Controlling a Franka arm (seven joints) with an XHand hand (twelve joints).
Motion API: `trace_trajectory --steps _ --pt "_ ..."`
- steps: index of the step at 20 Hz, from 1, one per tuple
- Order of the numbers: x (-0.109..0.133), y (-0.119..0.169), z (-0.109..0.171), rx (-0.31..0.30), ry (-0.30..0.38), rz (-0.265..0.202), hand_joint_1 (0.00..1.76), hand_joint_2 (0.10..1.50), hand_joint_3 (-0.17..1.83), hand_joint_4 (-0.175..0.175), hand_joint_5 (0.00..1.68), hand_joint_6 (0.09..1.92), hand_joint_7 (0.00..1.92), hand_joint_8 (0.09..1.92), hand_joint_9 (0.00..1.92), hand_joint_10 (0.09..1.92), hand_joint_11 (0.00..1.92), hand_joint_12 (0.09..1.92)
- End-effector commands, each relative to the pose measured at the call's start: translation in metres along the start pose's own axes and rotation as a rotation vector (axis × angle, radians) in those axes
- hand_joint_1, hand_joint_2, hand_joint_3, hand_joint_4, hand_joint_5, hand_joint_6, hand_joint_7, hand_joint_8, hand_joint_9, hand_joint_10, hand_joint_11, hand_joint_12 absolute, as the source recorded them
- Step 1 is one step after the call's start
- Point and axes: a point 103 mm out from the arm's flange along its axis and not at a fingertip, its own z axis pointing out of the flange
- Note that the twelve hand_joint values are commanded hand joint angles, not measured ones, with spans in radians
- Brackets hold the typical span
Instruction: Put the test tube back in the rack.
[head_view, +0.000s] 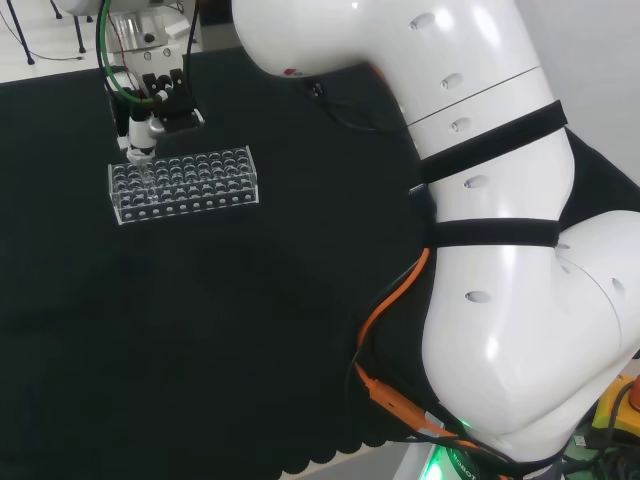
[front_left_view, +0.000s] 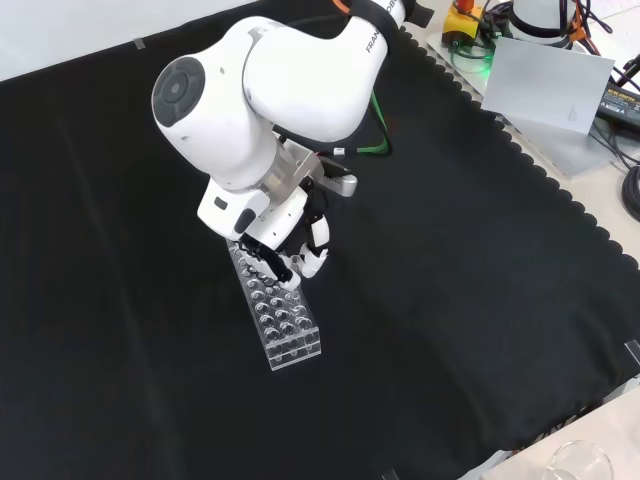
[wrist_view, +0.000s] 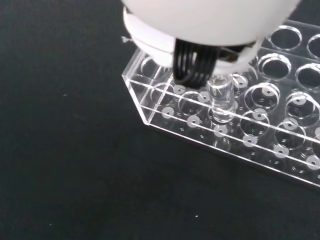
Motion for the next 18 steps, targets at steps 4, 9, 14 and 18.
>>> trace_trajectory --steps 4,9,14,18 --pt "-0.007 0.002 0.007 0.012 0.004 0.004 1.44 0.61 0.67 -0.175 1.43 0.09 1.42 0.67 1.27 0.74 1.43 1.10" --pt "-0.006 0.007 0.017 0.021 0.003 0.002 1.44 0.61 0.67 -0.175 1.43 0.09 1.42 0.67 1.27 0.74 1.43 1.10" --pt "-0.003 0.010 0.025 0.033 0.006 -0.003 1.44 0.61 0.67 -0.175 1.43 0.09 1.42 0.67 1.27 0.74 1.43 1.10" --pt "-0.002 0.011 0.027 0.038 0.004 -0.008 1.44 0.61 0.67 -0.175 1.43 0.09 1.42 0.67 1.27 0.74 1.43 1.10"
